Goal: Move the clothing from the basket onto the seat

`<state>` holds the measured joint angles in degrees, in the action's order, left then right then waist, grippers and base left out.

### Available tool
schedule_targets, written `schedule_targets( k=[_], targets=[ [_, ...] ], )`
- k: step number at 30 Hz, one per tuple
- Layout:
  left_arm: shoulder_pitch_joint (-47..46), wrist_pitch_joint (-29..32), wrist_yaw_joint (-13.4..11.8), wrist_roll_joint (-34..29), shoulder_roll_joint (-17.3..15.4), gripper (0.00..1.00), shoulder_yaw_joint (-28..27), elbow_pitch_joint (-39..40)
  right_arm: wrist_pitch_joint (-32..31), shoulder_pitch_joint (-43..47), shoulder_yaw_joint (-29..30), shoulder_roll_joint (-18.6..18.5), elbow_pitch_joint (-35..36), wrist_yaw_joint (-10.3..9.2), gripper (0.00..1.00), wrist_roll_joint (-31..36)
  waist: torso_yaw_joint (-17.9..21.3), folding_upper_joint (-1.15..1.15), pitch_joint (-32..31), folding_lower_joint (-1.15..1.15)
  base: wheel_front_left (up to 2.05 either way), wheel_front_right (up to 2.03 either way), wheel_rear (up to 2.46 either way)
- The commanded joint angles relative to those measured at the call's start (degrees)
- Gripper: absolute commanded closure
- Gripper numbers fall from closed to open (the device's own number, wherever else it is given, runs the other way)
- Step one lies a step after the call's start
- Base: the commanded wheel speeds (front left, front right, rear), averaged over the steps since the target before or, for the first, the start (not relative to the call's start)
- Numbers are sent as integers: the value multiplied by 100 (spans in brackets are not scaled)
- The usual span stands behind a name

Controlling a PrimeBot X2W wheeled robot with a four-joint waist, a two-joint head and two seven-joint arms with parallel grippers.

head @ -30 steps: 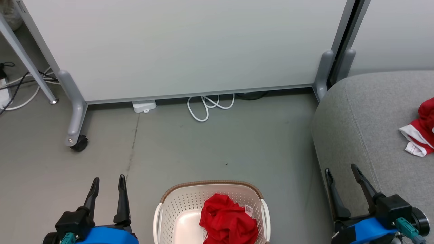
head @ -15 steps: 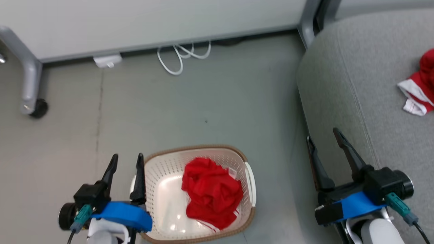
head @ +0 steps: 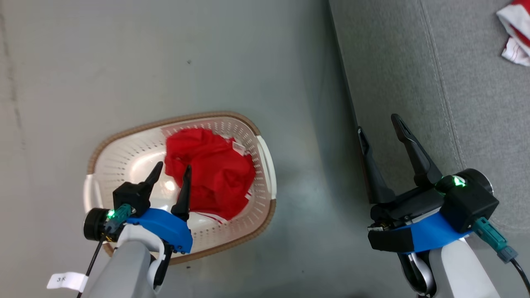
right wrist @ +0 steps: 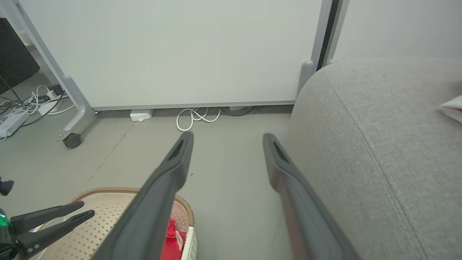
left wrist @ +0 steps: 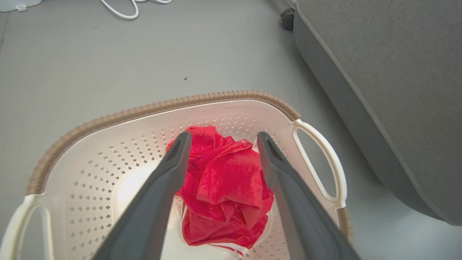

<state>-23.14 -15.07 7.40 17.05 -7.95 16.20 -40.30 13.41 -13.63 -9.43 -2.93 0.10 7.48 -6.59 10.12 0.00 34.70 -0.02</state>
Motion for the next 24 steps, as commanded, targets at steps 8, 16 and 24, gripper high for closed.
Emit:
schedule_targets(
  k=[8, 16, 24],
  targets=[
    [-780, -15, 9, 193, -344, 0, 613, -781, 137, -226, -128, 7, 157, 3, 0, -130, 699, 0, 1138, 2, 0, 0, 0],
    [-1299, -15, 9, 421, -558, 0, 1171, -1259, 183, -349, -265, 7, 174, 3, 0, -319, 899, 0, 1616, 2, 0, 0, 0],
    [-1617, 42, 8, 568, -724, 0, 1609, -1675, 184, -454, -394, 6, 334, 3, 0, -582, 1126, 0, 1864, 2, 0, 0, 0]
  ],
)
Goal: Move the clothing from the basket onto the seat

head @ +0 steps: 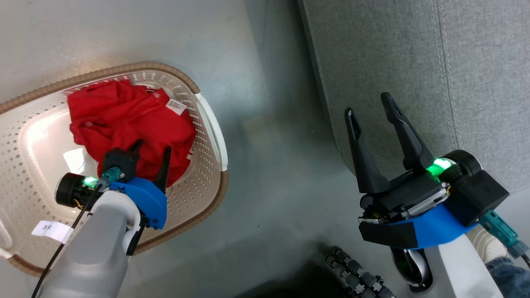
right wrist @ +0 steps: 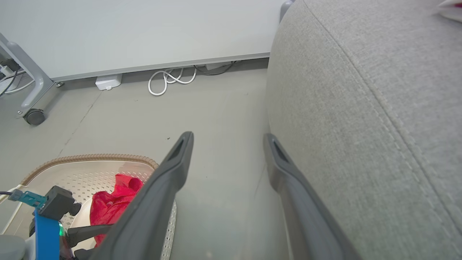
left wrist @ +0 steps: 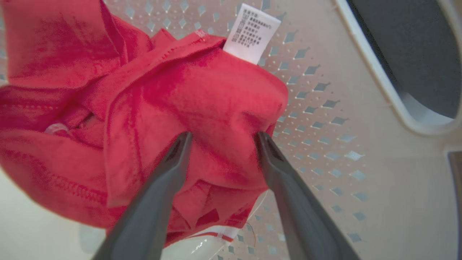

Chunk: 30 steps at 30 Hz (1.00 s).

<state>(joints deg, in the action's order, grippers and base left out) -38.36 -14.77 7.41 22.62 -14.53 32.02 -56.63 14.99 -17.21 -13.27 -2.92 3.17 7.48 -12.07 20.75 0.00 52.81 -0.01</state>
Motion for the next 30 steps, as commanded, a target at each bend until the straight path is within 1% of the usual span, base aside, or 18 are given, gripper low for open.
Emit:
schedule_targets(
  k=[1, 5, 6, 11, 15, 16, 17, 18, 19, 25, 30],
  targets=[
    [-128, 42, 7, 12, -74, 0, 90, -88, 26, -91, -15, 5, 38, 3, 0, -59, 85, 0, 64, 1, 0, 0, 0],
    [-277, 172, 0, -31, -117, 0, 261, -334, 27, -83, -39, 5, 69, 3, 0, -136, 159, 0, 116, 1, 0, 0, 0],
    [-311, 197, -58, -57, -121, 0, 278, -409, 27, -81, -43, 5, 78, 3, 0, -160, 171, 0, 129, 1, 0, 0, 0],
    [-503, 179, -213, -103, -3, 0, 337, -647, 28, -20, 1, 5, 110, 3, 0, -187, 164, 0, 159, 1, 0, 0, 0],
    [-622, 133, -224, -100, 89, 0, 358, -713, 28, 29, 34, 5, 126, 3, 0, -172, 140, 0, 173, 1, 0, 0, 0],
    [-660, 109, -219, -109, 110, 25, 372, -733, 28, 33, 42, 5, 132, 3, 0, -166, 133, 0, 176, 1, 0, 0, 0],
    [-700, 98, -215, -120, 132, 53, 385, -748, 28, 37, 51, 5, 138, 3, 0, -159, 126, 0, 178, 1, 0, 0, 0],
    [-734, 85, -212, -122, 151, 70, 395, -761, 28, 44, 59, 5, 139, 3, 0, -148, 118, 0, 180, 1, 0, 0, 0],
    [-769, 62, -214, -123, 168, 100, 400, -782, 28, 52, 64, 5, 137, 3, 0, -136, 111, 0, 182, 1, 0, 0, 0],
    [-863, 13, -180, -61, 229, 100, 417, -920, 28, 3, 58, 5, 112, 3, 0, -122, 88, 0, 180, 1, 0, 0, 0],
    [-903, -10, -158, -24, 206, 100, 409, -985, 28, -64, 52, 5, 87, 3, 0, -104, 79, 0, 165, 1, 0, 0, 0]
  ],
)
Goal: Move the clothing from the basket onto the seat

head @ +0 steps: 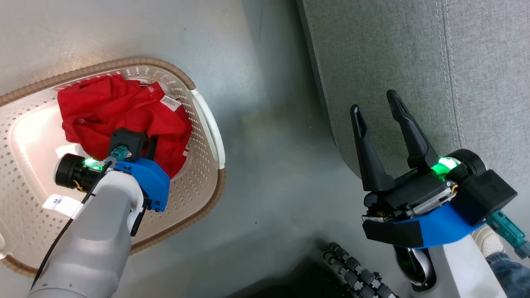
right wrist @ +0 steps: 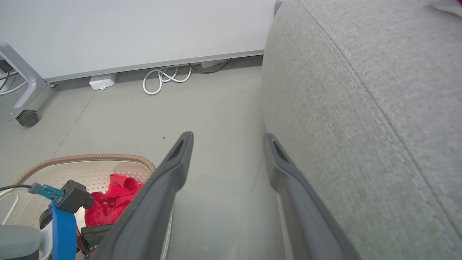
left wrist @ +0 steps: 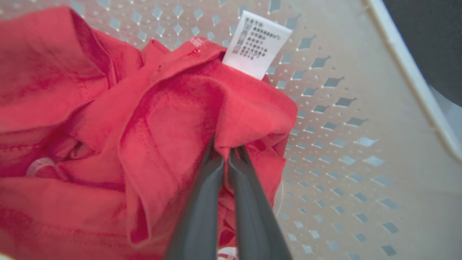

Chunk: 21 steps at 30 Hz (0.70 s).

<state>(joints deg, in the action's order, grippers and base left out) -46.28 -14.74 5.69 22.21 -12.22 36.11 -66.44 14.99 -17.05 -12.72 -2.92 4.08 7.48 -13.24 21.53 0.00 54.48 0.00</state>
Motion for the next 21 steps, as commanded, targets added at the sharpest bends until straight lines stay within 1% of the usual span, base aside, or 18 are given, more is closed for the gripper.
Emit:
schedule_targets(
  k=[1, 11, 16, 21],
  targets=[
    [-118, -21, 19, 28, -23, 100, -3, -5, 28, -90, 0, 5, -7, 3, 0, 19, -7, 0, -7, 0, 0, 0, 0],
    [-65, -53, 80, 117, 98, 100, -13, 86, 28, -155, 31, 5, -60, 3, 0, 126, -211, 0, -194, 0, 0, 0, 0],
    [167, -50, 110, 111, 151, 100, -70, 511, 27, -153, 115, 4, -144, 3, 0, 248, -425, 0, -546, 0, 0, 0, 0],
    [624, -52, 143, 55, 181, 100, -145, 1217, 26, -96, 231, 2, -284, 3, 0, 413, -714, 0, -1161, 0, 0, 0, 0]
  ],
)
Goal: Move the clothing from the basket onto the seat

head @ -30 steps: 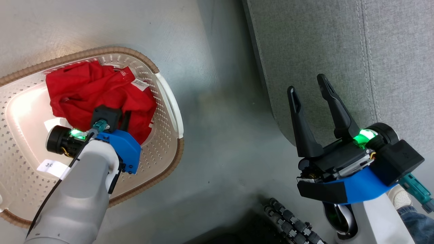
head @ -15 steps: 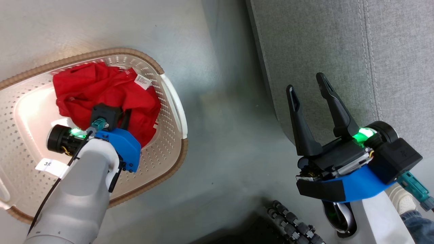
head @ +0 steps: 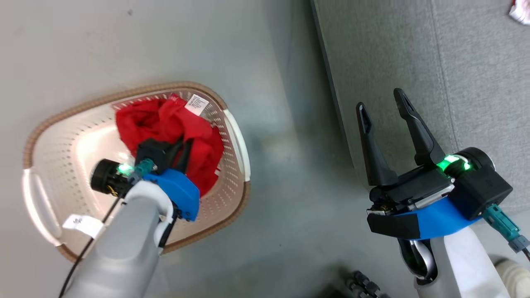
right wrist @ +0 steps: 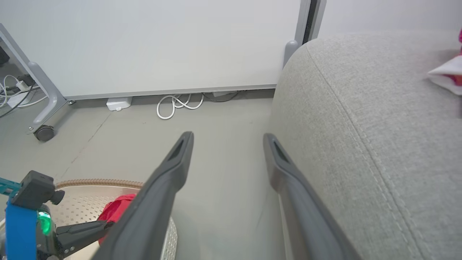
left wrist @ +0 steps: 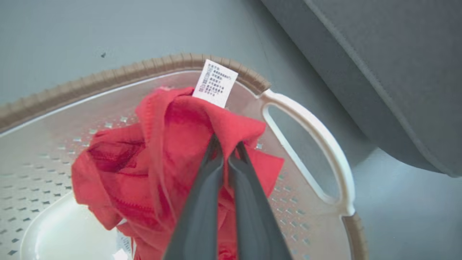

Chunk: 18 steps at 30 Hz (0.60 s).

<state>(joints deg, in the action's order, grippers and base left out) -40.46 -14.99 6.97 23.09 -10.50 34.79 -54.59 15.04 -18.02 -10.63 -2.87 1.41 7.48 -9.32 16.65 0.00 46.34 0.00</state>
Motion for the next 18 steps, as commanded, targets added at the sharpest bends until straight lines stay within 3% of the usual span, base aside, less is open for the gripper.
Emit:
schedule_targets(
  k=[1, 18],
  targets=[
    [153, -27, 16, -47, 21, 100, -33, 192, 21, 25, 49, -2, -50, 3, 0, 60, -291, 0, -490, 0, 0, 0, 0],
    [2033, -28, 64, 98, 126, 100, -239, 2406, -77, 683, 272, -4, -608, 3, 0, 427, -1161, 0, -2803, 0, 0, 0, 0]
  ],
)
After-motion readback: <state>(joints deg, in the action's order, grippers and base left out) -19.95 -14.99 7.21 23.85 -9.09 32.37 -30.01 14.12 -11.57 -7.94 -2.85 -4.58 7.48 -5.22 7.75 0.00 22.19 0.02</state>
